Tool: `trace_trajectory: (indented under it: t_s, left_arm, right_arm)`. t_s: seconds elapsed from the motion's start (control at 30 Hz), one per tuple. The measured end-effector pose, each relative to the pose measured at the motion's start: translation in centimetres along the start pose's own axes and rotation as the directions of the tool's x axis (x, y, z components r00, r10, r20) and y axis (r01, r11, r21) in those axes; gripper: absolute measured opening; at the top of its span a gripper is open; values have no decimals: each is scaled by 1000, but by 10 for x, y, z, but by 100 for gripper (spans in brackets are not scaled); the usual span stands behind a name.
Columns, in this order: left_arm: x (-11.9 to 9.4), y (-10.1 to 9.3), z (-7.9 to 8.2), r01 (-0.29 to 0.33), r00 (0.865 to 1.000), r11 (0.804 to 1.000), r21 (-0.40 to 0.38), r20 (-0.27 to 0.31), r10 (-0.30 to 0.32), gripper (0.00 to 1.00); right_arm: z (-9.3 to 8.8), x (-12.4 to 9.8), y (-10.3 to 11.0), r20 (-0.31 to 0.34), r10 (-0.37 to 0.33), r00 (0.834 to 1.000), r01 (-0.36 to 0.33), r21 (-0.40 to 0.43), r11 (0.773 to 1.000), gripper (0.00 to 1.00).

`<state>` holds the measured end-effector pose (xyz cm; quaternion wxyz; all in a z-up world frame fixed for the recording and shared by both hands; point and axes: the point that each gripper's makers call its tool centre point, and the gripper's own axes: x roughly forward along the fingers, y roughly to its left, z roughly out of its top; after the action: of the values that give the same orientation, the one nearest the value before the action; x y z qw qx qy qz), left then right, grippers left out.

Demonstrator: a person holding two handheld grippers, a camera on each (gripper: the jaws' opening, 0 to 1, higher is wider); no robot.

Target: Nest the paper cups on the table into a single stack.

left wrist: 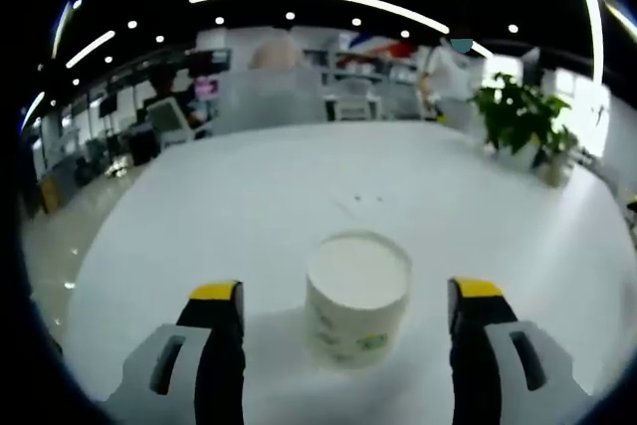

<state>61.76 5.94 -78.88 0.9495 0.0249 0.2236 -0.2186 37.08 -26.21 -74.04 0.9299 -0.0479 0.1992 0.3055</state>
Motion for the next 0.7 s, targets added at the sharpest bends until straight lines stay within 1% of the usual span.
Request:
trace_trajectory:
  t_s: [0.1, 0.17, 0.2, 0.23, 0.3, 0.4, 0.47, 0.53, 0.6, 0.7]
  left_arm:
    - [2, -2, 1, 8, 1000, 1000, -2, 3, -8, 81]
    - [3, -6, 0, 28, 1000, 999, 23, -2, -28, 78]
    - [5, -7, -3, 31, 999, 998, 47, -22, -30, 76]
    - [5, -8, -3, 30, 999, 998, 49, -26, -29, 74]
    - [6, -9, -1, 39, 999, 998, 51, -18, -38, 71]
    - [8, -8, 2, 42, 999, 998, 53, -6, -42, 65]
    - [8, -9, 3, 46, 999, 997, 66, -6, -46, 55]
    - [7, -10, 3, 57, 998, 994, 91, -7, -56, 41]
    - [8, -10, 5, 58, 998, 994, 93, 4, -59, 40]
    - [7, -12, 5, 67, 998, 993, 94, -1, -67, 40]
  right_arm:
    - [1, 2, 0, 2, 2, 1000, -2, 2, 1000, 99]
    - [1, 3, 1, 1, 4, 1000, -4, 3, 1000, 99]
    - [1, 3, 1, -1, 5, 1000, -5, 3, 1000, 99]
    - [1, 3, 2, -1, 5, 1000, -5, 2, 1000, 99]
    - [0, 3, 3, -3, 9, 1000, -9, -2, 1000, 99]
    - [-1, 2, 4, -6, 9, 1000, -9, 2, 1000, 99]
    - [-2, 2, 5, -8, 7, 1000, -7, 14, 1000, 98]
    - [-2, 1, 6, -9, 10, 1000, -10, 14, 1000, 98]
    - [-2, 1, 7, -10, 11, 1000, -11, 8, 1000, 98]
    - [-2, 1, 8, -11, 10, 1000, -10, 12, 1000, 98]
